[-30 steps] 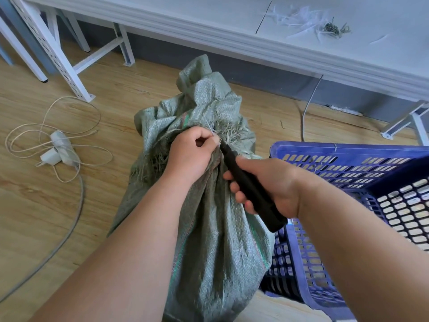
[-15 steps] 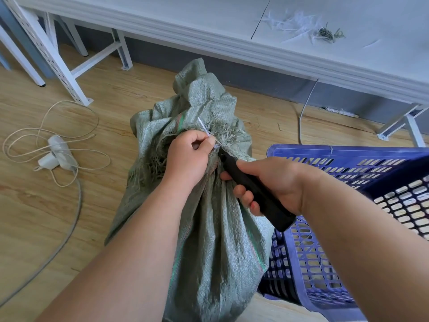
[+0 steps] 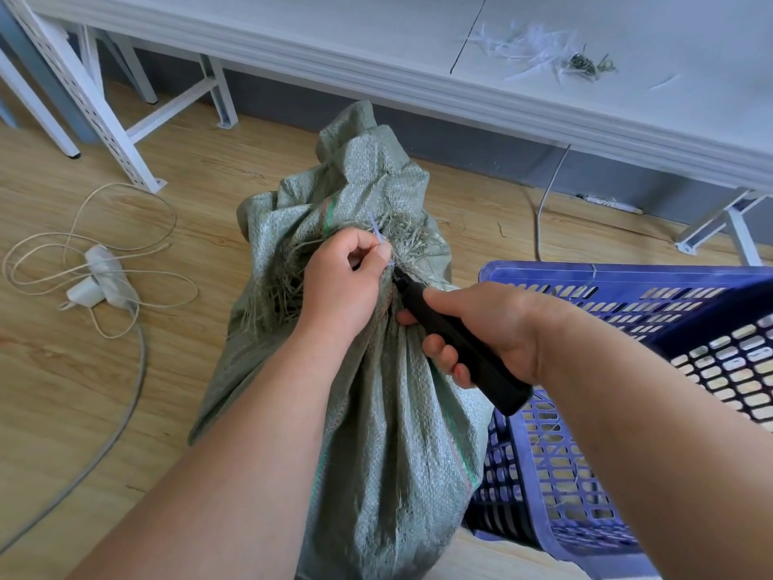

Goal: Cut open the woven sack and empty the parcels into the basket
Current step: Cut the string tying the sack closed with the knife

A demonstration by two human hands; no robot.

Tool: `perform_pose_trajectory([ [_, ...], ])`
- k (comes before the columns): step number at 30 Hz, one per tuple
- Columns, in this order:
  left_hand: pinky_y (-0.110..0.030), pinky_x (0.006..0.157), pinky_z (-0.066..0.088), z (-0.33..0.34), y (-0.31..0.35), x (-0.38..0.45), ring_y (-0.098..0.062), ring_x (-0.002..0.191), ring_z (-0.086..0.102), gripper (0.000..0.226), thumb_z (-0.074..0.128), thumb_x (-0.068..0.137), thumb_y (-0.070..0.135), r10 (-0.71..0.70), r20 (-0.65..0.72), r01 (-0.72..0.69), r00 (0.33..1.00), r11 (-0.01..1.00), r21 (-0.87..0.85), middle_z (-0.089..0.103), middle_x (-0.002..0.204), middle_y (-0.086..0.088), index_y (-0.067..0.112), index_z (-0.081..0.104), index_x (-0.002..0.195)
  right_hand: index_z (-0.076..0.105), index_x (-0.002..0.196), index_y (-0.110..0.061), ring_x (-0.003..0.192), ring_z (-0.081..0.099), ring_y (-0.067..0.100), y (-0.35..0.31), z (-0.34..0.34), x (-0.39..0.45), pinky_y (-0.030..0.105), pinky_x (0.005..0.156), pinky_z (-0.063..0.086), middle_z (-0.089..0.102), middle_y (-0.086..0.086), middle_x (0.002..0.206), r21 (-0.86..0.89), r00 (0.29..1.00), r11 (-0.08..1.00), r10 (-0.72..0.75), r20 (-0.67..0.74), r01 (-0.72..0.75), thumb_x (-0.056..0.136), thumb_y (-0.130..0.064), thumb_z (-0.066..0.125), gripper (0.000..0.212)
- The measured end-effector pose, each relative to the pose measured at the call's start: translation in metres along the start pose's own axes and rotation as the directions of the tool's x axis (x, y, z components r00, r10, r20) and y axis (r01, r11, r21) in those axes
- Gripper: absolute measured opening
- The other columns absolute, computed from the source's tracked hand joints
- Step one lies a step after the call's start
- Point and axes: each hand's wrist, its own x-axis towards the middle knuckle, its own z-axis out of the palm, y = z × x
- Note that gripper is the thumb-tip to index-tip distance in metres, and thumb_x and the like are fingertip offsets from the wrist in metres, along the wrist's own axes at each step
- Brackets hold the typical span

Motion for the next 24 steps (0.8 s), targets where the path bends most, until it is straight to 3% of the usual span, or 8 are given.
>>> perform_pose_trajectory([
  [6,-0.002,0.061,0.038,0.000,0.001,-0.001,0.002,0.068,0.053,0.006,0.063,0.091,0.022,-0.009,-0.007,0.009,1.000,1.000,-0.007,0.062,0.078,0.014,0.019,0.064,0.086,0.059,0.111,-0.017,0.038,0.040,0.010,0.000,0.000,0.000,0.016,0.039,0.033,0.045,0.001,0.057,-0.004,1.000,1.000,0.001,0.001,-0.001,0.103,-0.042,0.035,0.035],
  [14,-0.012,0.066,0.040,0.001,0.001,0.000,0.002,0.069,0.053,0.005,0.063,0.090,0.023,0.002,-0.005,-0.002,1.000,1.000,-0.013,0.062,0.078,0.013,0.019,0.065,0.088,0.057,0.109,-0.018,0.040,0.037,0.009,0.004,0.001,0.002,0.015,0.037,0.031,0.044,0.001,0.057,0.026,1.000,0.999,-0.027,0.012,0.026,0.103,-0.042,0.035,0.033],
  [19,-0.005,0.064,0.040,0.001,0.000,0.002,0.004,0.068,0.053,0.006,0.064,0.090,0.023,-0.017,0.005,0.017,1.000,0.999,-0.033,0.063,0.079,0.011,0.018,0.067,0.090,0.059,0.107,-0.017,0.042,0.034,0.011,0.008,0.004,0.003,0.016,0.036,0.029,0.044,0.002,0.058,0.075,0.996,0.993,-0.090,-0.023,0.092,0.102,-0.042,0.038,0.033],
  [24,-0.006,0.064,0.040,-0.001,0.001,0.004,0.000,0.071,0.053,0.008,0.062,0.091,0.025,-0.045,0.007,0.045,0.999,0.999,-0.016,0.064,0.085,0.008,0.019,0.066,0.092,0.062,0.108,-0.015,0.042,0.035,0.013,0.007,0.010,0.012,0.019,0.040,0.029,0.046,0.002,0.058,0.000,0.979,0.989,-0.149,-0.135,0.151,0.101,-0.041,0.040,0.035],
])
